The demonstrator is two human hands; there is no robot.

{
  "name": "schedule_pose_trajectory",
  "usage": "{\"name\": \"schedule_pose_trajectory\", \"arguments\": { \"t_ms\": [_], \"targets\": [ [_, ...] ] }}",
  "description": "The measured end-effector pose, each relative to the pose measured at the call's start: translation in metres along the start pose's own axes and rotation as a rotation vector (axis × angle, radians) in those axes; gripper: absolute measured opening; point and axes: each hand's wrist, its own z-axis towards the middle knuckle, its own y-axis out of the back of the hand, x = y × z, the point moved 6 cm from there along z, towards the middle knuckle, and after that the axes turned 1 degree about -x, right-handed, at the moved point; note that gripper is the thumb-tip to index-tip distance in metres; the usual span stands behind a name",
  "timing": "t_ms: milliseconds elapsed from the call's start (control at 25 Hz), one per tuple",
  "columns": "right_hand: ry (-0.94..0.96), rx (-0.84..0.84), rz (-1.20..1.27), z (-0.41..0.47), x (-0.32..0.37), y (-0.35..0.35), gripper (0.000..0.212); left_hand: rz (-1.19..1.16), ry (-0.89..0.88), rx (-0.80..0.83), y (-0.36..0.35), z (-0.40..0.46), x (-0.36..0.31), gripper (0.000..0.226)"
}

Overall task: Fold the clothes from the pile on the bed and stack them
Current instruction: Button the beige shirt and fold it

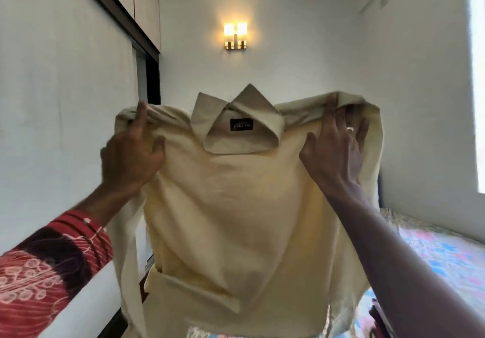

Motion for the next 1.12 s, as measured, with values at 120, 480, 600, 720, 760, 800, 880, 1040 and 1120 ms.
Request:
{"name": "schedule_pose_trajectory", "arguments": {
  "t_ms": [120, 480, 600, 720, 760, 800, 880, 1040, 1120],
  "targets": [
    [-0.007, -0.066, -0.044, 0.032, 0.004, 0.042, 0.083, 0.016, -0.045, -0.112, 0.04, 0.019, -0.022, 0.067],
    [-0.12, 0.164, -0.083, -0.06, -0.045, -0.053, 0.075, -0.007, -0.006, 0.28, -0.085, -0.044, 0.022, 0.058],
    [-0.167, 0.324, -0.11, -0.177, -0.09, -0.103, 0.064, -0.132, 0.065, 0.39, -0.15, -0.161, 0.069, 0.069],
    [-0.231, 0.494, -0.17, -0.274, -0.132, -0.152, 0.055, -0.141, 0.097, 0.63, -0.215, -0.271, 0.097, 0.09],
    [-0.219, 0.523, -0.178, -0.296, -0.141, -0.166, 0.051, -0.141, 0.088, 0.708, -0.233, -0.301, 0.101, 0.096],
    [-0.188, 0.526, -0.176, -0.315, -0.149, -0.178, 0.045, -0.139, 0.083, 0.76, -0.249, -0.327, 0.106, 0.099],
    [-0.112, 0.469, -0.168, -0.333, -0.158, -0.19, 0.03, -0.123, 0.019, 0.736, -0.265, -0.355, 0.116, 0.088],
    [-0.067, 0.407, -0.274, -0.324, -0.176, -0.232, 0.014, -0.03, -0.075, 0.451, -0.319, -0.341, 0.134, 0.034],
    [-0.067, 0.543, -0.268, -0.317, -0.194, -0.286, 0.017, 0.013, 0.09, 0.588, -0.384, -0.324, 0.148, 0.027]
  ]
}}
